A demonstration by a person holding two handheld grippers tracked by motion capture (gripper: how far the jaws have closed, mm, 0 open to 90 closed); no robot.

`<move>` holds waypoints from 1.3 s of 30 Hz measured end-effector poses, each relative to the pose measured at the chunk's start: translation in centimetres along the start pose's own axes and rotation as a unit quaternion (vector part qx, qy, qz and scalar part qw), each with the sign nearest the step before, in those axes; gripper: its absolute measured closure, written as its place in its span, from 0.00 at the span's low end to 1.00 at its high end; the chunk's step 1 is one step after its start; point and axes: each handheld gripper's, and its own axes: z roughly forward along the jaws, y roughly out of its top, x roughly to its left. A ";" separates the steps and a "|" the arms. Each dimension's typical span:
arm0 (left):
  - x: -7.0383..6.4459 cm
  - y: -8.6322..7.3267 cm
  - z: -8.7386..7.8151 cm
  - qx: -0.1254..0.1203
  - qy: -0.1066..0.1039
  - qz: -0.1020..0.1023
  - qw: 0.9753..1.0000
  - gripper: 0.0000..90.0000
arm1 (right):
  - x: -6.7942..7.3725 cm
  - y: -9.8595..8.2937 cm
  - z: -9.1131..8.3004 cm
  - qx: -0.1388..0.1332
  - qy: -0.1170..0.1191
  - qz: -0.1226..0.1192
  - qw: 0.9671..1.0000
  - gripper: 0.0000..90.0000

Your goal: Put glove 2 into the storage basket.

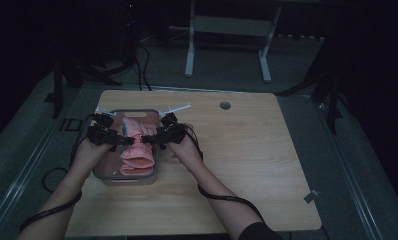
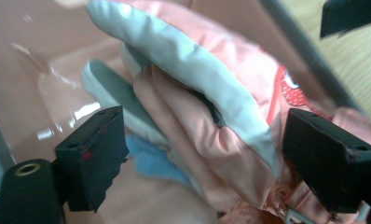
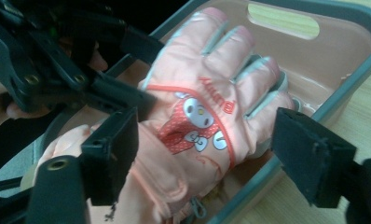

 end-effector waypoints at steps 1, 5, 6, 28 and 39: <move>-0.4 0.2 -0.7 -0.014 -0.008 0.005 1.000 0.00 | -0.1 -0.1 -0.3 -0.003 0.001 -0.005 1.000 0.23; -1.7 0.4 -1.7 -0.042 -0.008 0.020 0.999 0.00 | -0.3 -0.3 -0.9 -0.003 0.004 -0.014 1.000 0.21; -2.1 0.4 -2.0 -0.048 -0.002 0.026 0.998 0.00 | -0.3 -0.4 -1.1 -0.003 0.003 -0.016 1.000 0.21; -13.3 0.8 -2.2 -0.098 -0.075 0.139 0.983 0.01 | -2.4 -3.2 -6.7 -0.006 -0.020 -0.033 0.999 0.19; -17.2 0.5 0.0 -0.089 -0.102 0.183 0.974 0.01 | -3.7 -5.3 -9.9 -0.015 -0.031 -0.034 0.999 0.18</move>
